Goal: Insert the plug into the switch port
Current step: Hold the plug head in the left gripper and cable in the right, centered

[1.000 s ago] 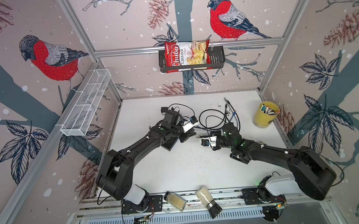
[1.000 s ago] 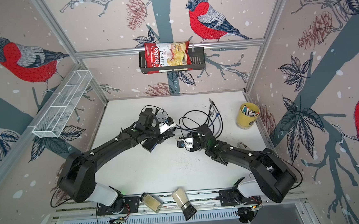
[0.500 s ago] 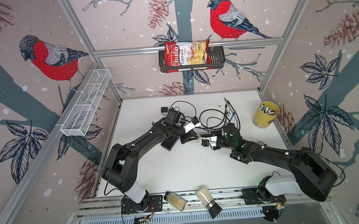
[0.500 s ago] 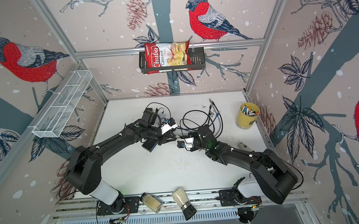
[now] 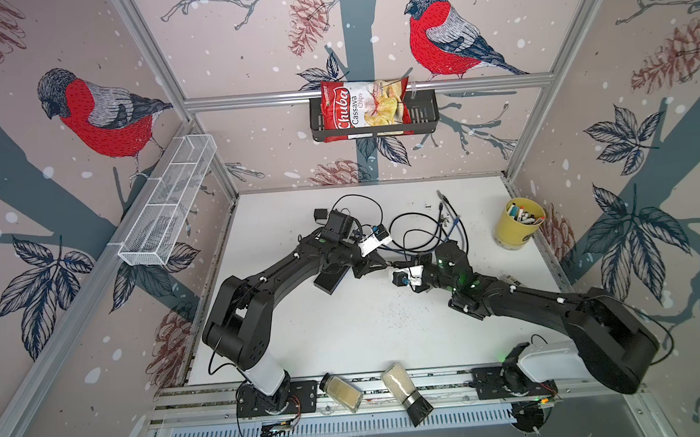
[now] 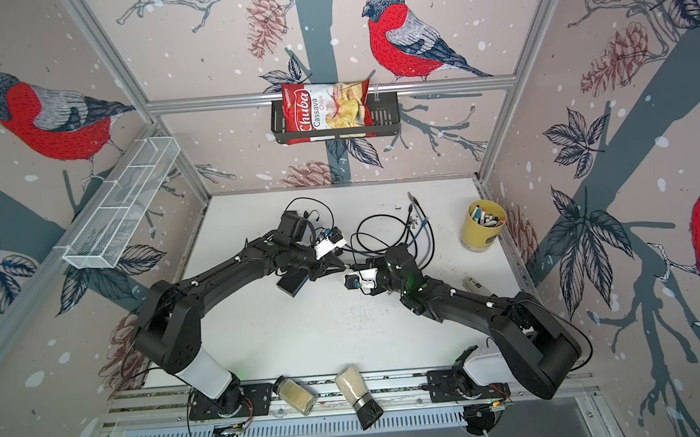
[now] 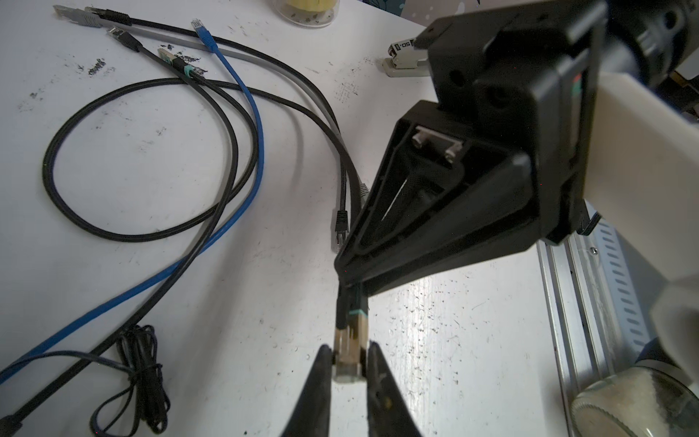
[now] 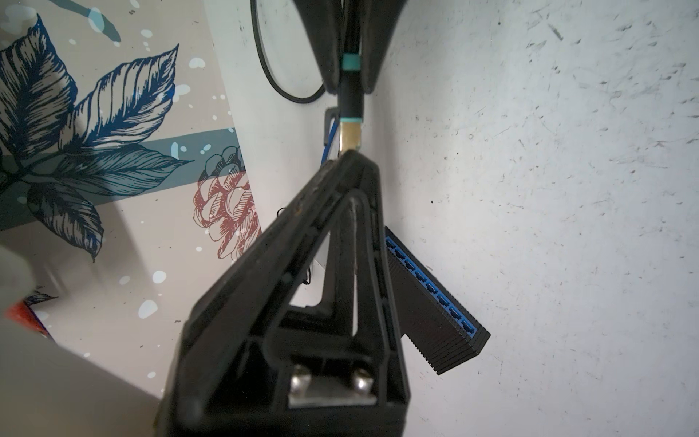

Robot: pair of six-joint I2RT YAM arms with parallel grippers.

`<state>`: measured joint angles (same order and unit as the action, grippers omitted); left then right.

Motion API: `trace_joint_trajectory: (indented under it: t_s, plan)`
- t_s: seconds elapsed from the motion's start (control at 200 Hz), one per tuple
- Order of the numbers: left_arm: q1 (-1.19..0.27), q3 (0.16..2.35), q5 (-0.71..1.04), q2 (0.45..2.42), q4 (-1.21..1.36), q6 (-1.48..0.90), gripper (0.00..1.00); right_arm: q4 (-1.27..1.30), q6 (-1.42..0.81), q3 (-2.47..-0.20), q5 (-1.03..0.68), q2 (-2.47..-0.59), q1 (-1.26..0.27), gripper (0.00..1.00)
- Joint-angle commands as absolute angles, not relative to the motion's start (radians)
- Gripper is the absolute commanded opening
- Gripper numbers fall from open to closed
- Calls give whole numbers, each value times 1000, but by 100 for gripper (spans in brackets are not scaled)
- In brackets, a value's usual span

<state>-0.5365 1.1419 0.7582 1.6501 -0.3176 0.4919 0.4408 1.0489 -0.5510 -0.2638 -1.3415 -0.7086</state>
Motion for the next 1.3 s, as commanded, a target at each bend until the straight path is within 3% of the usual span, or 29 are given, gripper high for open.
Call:
trace_joint_trajectory:
  t_s: [0.0,0.28,0.455,0.56,0.925,1.291]
  plan:
    - [-534,1148,797,1652,-299,488,11,488,1050,-553,-261,-1335,-713,2]
    - [-535,1145,805,1650,-297,495,1,495,1043,-554,-254,-1333,-715,4]
    - [-535,1106,751,1624,-257,525,0,417,1038,-580,-272,-1337,-711,27]
    - [-535,1049,721,1580,-196,562,0,314,1028,-618,-319,-1341,-699,35]
    - [-542,906,653,1483,-47,690,0,-55,992,-789,-614,-1389,-581,37]
    - [-608,805,523,1438,32,823,0,-96,921,-849,-749,-1440,-558,37]
